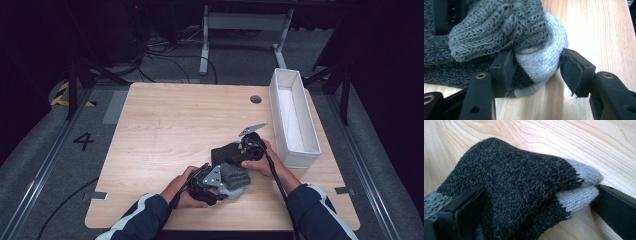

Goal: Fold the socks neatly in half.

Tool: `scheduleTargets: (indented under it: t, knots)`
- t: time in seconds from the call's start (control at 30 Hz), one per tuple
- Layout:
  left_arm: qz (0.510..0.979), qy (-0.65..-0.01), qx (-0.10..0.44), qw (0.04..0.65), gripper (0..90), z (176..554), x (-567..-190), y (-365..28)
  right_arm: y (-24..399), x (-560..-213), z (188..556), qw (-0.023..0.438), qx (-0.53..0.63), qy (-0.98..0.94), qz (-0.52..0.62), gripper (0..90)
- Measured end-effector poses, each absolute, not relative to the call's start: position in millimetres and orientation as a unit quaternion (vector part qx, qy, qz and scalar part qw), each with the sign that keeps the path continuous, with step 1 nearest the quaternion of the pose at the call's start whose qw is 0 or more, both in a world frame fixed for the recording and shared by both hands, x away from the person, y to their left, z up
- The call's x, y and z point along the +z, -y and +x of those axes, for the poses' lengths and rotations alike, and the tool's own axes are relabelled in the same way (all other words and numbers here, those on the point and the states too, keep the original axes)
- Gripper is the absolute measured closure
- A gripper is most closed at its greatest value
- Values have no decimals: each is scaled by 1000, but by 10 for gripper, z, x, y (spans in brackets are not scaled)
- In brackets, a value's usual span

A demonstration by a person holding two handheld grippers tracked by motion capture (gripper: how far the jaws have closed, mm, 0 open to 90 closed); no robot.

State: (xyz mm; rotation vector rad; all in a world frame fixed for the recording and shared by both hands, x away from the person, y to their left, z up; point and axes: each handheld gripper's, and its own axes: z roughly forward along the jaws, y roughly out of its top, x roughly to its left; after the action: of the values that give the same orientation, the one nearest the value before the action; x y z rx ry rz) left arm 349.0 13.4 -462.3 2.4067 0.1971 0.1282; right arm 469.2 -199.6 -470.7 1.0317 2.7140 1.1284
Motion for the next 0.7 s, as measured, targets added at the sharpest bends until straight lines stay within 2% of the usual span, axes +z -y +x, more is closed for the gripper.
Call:
scheduleTargets:
  t: [0.1,0.23,0.3,0.63,0.7]
  knots:
    - [932,-70,52,352,440,3486,-4596,-195,1992,-4655,4671,23,354,-878,323,26]
    - [928,-91,52,359,412,3499,-4544,-351,2019,-4535,4614,35,360,-879,312,89]
    - [925,-109,36,361,411,3520,-4557,-416,2025,-4494,4587,40,360,-881,303,106]
    - [925,-130,29,357,382,3571,-4671,-304,1967,-4592,4641,36,346,-887,303,3]
    - [923,-131,25,360,384,3595,-4682,-308,1960,-4658,4686,9,352,-884,308,3]
